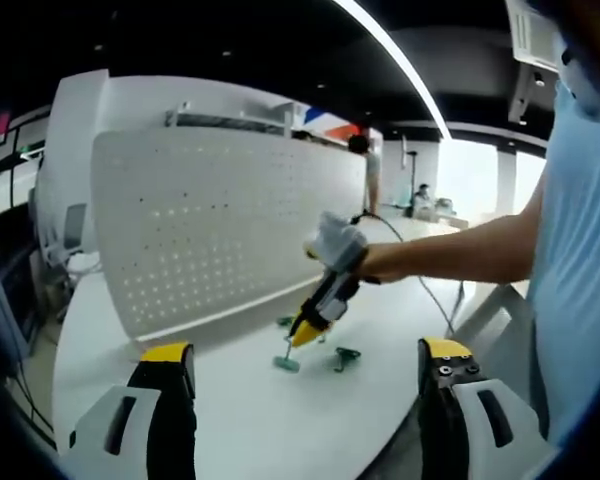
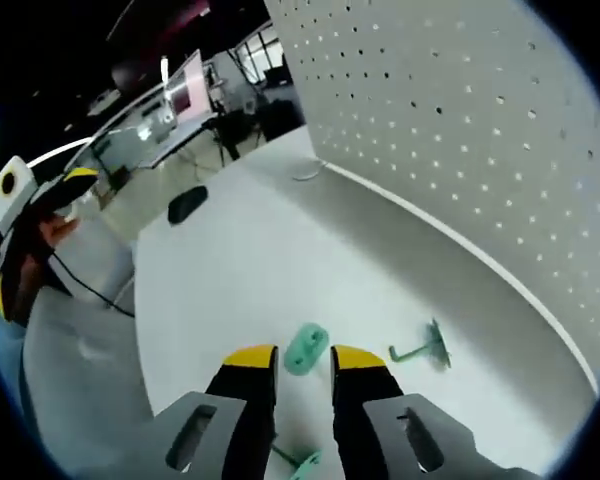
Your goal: Insert the hook assembly into the mounting plate slot until the hook locks in place.
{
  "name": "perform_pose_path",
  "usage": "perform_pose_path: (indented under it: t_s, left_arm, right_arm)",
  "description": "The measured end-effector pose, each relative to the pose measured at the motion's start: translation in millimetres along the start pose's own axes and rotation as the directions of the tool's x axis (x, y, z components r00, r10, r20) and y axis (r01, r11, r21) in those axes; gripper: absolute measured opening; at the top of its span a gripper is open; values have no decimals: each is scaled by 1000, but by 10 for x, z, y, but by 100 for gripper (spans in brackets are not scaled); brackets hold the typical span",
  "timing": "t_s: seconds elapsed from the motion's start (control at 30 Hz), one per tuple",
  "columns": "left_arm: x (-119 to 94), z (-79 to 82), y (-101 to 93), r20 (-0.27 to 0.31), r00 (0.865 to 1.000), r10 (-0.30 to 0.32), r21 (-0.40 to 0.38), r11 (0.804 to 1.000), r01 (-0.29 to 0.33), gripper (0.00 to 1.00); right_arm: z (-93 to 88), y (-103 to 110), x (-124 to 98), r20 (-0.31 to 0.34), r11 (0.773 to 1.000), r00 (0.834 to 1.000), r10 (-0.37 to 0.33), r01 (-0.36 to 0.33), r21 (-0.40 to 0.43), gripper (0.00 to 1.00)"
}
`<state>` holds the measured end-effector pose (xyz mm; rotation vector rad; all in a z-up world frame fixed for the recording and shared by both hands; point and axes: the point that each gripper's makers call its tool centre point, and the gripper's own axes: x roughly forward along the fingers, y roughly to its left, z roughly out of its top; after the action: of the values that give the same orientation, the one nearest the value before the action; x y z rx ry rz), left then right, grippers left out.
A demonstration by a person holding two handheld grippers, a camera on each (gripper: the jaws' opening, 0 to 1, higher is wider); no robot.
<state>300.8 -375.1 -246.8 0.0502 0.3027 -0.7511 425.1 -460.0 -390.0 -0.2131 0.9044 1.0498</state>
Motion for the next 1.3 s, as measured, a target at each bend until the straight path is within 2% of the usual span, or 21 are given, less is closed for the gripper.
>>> perform_pose_path:
  t_s: [0.23,0.73,1.3]
  left_arm:
    - [8,19,-6,1,1000,-2,2,1000,2,94]
    - [10,-7,28,0,1000,-1,-6,1000,1,93]
    - [-11,-25,57,2,1000,7,-11,1000,-7,93]
  right_arm:
    - [22,-54,79,-10,999,1000,-10,10,40,16]
    - [-73,-97,183,-37,990,999,-6,11,139,10]
    - [-104,-73,275,-64,986,998,6,5,167,4]
